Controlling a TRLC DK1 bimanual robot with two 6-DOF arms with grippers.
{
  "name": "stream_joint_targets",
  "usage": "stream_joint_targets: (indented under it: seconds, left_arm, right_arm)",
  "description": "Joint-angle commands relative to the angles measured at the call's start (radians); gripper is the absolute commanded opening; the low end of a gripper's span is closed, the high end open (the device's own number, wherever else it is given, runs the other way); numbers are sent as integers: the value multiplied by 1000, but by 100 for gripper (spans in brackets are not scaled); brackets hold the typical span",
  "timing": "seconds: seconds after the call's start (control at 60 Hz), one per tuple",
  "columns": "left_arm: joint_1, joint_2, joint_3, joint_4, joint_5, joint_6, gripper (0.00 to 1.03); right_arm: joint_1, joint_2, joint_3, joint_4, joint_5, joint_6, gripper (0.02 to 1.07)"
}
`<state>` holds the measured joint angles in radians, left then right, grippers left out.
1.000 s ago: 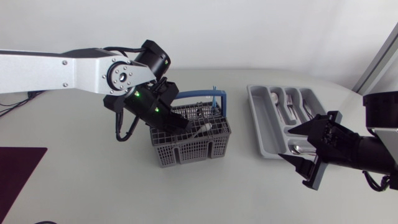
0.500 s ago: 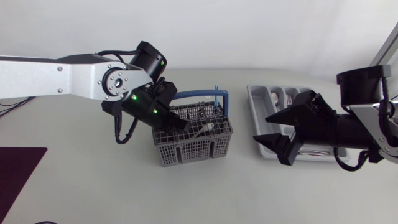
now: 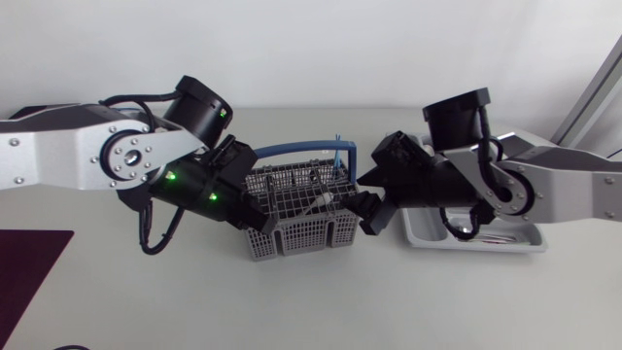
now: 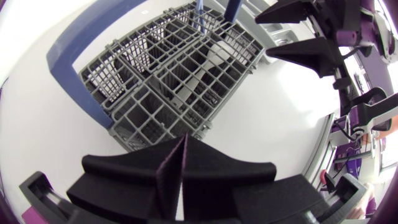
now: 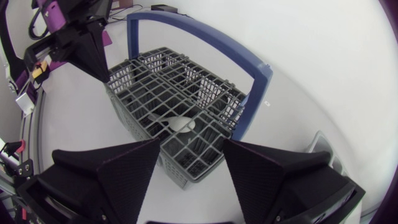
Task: Unload the cutlery basket into the drawer organizer.
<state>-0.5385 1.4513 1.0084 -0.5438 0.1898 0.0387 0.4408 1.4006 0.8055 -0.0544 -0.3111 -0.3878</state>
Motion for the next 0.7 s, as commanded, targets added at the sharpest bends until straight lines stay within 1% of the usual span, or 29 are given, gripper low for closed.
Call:
stream_joint_targets:
  seconds: [0.0, 0.017, 0.1, 0.15, 0.35, 0.4, 0.583, 0.683]
  left_arm:
    - [8, -43, -25, -4, 2, 30, 19]
    - [8, -49, -27, -4, 2, 33, 19]
    - [9, -68, -27, -2, 2, 43, 19]
    - [9, -81, -28, 2, 0, 47, 19]
    - [18, -127, -34, 12, -4, 70, 19]
    - [26, -140, -37, 12, -4, 78, 19]
    - [46, -163, -48, 13, -4, 92, 19]
    - [57, -175, -50, 13, -4, 95, 19]
  right_arm:
    - [27, 40, 41, 22, 35, 43, 65]
    - [33, 52, 49, 22, 55, 47, 65]
    - [52, 74, 64, 22, 93, 50, 65]
    - [62, 95, 78, 18, 125, 52, 61]
    - [98, 150, 107, -19, 211, 61, 61]
    - [105, 164, 116, -30, 227, 64, 60]
    - [121, 186, 132, -53, 273, 89, 50]
    - [125, 161, 132, -68, 293, 107, 50]
